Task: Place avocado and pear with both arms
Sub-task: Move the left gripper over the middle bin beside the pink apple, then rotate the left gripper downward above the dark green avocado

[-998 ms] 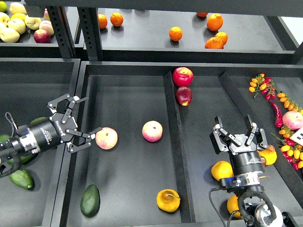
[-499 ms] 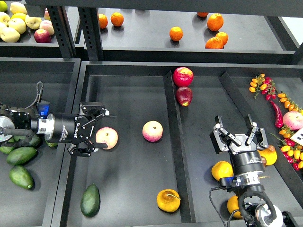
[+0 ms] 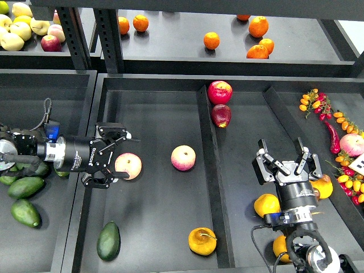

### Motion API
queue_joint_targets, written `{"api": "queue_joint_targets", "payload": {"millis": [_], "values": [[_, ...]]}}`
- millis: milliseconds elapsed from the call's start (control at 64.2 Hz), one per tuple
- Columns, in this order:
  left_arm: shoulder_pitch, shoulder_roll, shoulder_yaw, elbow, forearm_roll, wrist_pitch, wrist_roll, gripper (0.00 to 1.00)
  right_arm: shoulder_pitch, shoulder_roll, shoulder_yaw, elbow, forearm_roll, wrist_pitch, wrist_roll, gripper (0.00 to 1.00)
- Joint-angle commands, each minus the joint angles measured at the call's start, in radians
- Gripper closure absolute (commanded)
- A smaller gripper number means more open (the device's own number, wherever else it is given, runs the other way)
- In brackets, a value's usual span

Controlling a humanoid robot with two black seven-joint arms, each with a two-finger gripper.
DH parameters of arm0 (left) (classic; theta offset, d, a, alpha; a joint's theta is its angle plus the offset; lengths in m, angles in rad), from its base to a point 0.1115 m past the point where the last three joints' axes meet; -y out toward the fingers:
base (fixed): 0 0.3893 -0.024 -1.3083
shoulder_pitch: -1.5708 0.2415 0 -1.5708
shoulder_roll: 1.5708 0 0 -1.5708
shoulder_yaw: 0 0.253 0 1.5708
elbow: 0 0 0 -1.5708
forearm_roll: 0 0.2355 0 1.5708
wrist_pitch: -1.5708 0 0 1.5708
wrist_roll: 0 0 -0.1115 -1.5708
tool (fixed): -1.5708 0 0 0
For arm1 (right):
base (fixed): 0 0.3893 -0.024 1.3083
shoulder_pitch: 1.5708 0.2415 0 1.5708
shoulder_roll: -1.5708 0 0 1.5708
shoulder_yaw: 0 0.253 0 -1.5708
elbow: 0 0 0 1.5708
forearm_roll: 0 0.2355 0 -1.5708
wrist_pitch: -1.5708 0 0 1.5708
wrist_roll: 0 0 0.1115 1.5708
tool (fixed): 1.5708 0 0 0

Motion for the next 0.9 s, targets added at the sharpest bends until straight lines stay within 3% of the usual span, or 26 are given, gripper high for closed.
{"api": "queue_joint_targets", "payload": {"millis": [0, 343, 888], "values": [[-0.078, -0.08, 0.299, 0.041, 0.031, 0.0, 0.0, 0.0, 0.0, 0.0, 0.0, 0.001, 0.0, 0.0, 0.0, 0.0], [-0.176, -0.132, 0.468, 0.053, 0.032, 0.0, 0.0, 0.0, 0.0, 0.0, -0.002, -0.001, 0.0, -0.001, 0.0, 0.0], [-0.191, -0.19, 0.515, 0.094, 0.042, 0.0, 0.0, 0.01, 0.0, 0.0, -0.002, 0.001, 0.0, -0.001, 0.0, 0.0]]}}
